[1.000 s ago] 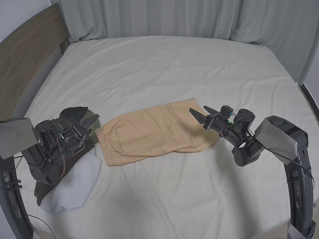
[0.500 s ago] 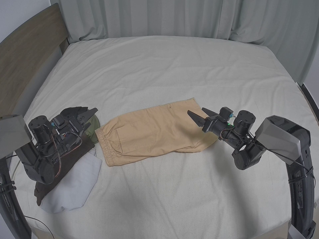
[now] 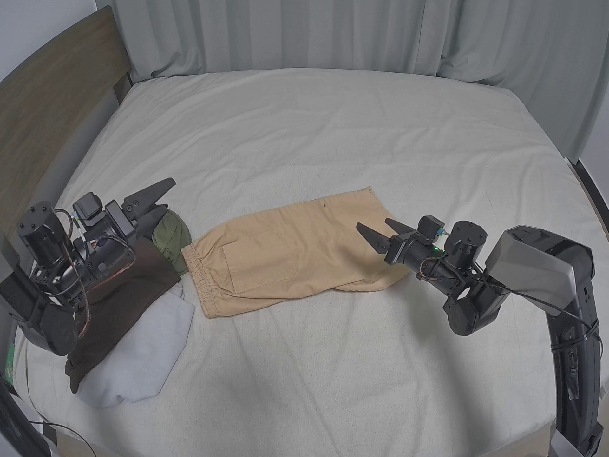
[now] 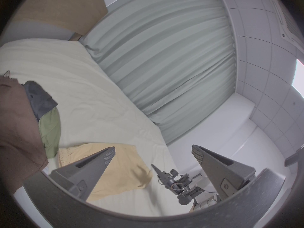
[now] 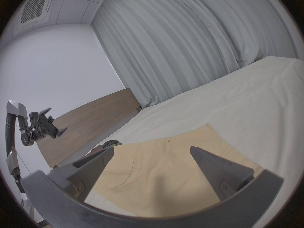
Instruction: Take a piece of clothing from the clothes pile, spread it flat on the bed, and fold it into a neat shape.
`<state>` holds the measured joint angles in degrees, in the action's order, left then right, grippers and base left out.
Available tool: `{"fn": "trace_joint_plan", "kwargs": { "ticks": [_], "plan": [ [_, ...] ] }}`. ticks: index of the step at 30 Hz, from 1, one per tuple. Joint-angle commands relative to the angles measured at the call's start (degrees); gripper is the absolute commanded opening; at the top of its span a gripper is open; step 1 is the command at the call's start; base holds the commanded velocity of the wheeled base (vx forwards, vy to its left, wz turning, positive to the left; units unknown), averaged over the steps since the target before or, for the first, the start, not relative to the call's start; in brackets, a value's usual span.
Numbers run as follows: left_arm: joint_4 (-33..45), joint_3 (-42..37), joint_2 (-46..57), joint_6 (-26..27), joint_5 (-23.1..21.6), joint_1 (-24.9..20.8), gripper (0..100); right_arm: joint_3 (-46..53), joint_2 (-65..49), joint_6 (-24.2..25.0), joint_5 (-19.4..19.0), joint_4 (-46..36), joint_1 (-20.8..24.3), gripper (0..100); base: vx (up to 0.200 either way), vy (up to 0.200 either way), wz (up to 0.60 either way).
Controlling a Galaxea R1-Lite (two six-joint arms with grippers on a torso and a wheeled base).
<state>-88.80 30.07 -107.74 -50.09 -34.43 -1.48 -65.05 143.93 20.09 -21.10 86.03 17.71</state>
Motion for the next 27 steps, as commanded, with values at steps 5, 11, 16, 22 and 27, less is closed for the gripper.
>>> {"fn": "trace_joint_plan", "kwargs": {
  "ticks": [5, 11, 16, 22, 27],
  "plan": [
    [0.1, -3.5, 8.7, 3.5, -1.1, -2.6, 100, 4.6, -0.1, 0.0, 0.2, 2.1, 0.7, 100, 0.000, 0.000, 0.00],
    [0.1, -5.2, 8.7, 14.8, -1.2, -2.8, 100, 8.4, -0.7, 0.2, 0.9, 2.2, 1.8, 100, 0.000, 0.000, 0.00],
    [0.1, -6.4, 9.9, 21.2, -1.2, -3.2, 100, 9.6, -0.7, 0.4, 0.9, 2.2, 2.2, 100, 0.000, 0.000, 0.00],
    [0.2, -7.7, 9.5, 27.9, -1.1, -3.4, 100, 11.1, -0.6, 0.5, 0.9, 2.2, 3.1, 100, 0.000, 0.000, 0.00],
    [0.1, -9.8, 9.4, 36.3, -2.4, -3.2, 100, 12.9, -0.6, 0.7, 0.9, 2.2, 3.2, 100, 0.000, 0.000, 0.00]
  ]
}}
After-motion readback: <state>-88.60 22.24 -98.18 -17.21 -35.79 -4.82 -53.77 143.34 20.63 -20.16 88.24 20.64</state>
